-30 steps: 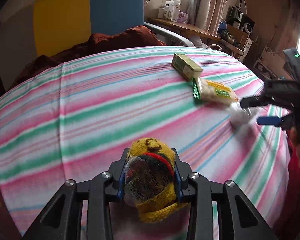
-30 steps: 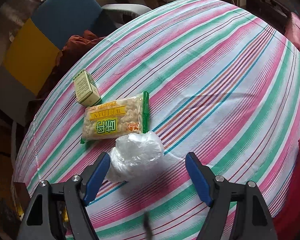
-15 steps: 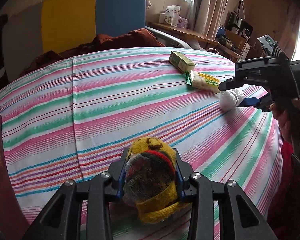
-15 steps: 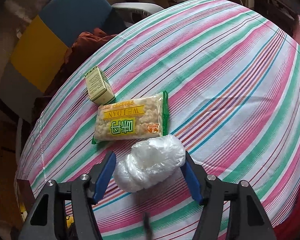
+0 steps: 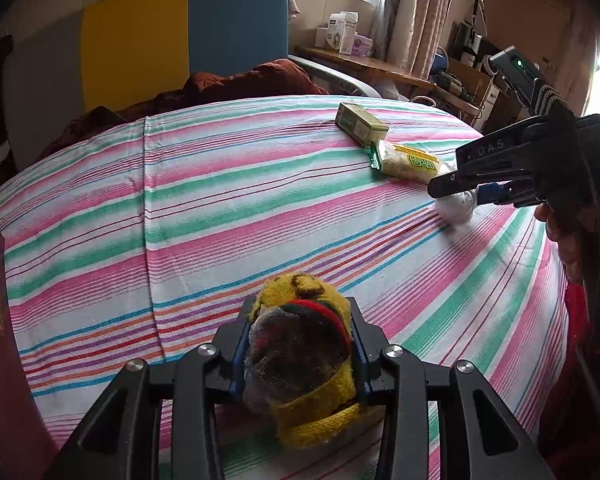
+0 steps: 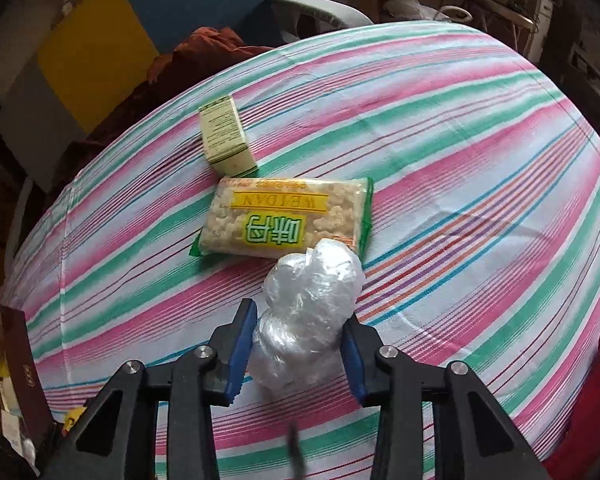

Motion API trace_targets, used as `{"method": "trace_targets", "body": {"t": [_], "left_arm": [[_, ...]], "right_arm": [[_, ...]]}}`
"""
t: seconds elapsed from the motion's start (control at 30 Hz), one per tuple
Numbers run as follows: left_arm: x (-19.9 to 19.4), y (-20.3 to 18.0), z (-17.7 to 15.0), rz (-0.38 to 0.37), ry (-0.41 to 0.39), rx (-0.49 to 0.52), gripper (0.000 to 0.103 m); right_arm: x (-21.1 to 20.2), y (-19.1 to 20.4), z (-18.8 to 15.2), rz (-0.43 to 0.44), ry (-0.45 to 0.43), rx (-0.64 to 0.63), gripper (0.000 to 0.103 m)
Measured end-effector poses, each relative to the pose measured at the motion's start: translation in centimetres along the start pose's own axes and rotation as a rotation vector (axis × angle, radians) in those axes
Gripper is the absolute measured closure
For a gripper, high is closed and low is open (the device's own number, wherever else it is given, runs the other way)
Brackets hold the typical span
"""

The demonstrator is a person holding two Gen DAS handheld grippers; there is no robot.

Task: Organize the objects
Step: 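Carry the knitted item and wrapped ball over to the gold tray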

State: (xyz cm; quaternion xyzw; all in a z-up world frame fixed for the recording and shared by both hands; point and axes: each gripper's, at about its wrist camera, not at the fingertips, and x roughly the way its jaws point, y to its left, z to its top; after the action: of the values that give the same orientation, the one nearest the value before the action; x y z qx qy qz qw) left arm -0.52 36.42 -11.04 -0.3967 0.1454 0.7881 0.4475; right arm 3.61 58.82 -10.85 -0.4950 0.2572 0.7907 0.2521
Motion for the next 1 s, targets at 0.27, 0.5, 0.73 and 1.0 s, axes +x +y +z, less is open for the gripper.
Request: {"method": "trace_targets", "body": {"t": [0.27,0.5,0.73,1.0], "left_arm": [[-0.1,-0.1,-0.1,0.018,-0.006,0.01,0.062],[-0.4,-0.4,-0.1,0.045,-0.005,0.021,0.064],[-1.2,-0.5,-0.6,0.074,0.0,0.029,0.064],[-4.2,-0.6,-1.3,0.081,-0.002,0.035,0.066]], "right_arm": [[0.1,5.0,-1.4,-0.019,-0.016,-0.246,0.064],[0.4,5.8,-0.7,0.013,-0.033,-0.303,0.064],[-0.2,6.8,-2.2,0.023,-0.021,-0.365,0.064],[-0.3,8.0,-2.9,0.038,-0.026,-0.426,0.064]]}}
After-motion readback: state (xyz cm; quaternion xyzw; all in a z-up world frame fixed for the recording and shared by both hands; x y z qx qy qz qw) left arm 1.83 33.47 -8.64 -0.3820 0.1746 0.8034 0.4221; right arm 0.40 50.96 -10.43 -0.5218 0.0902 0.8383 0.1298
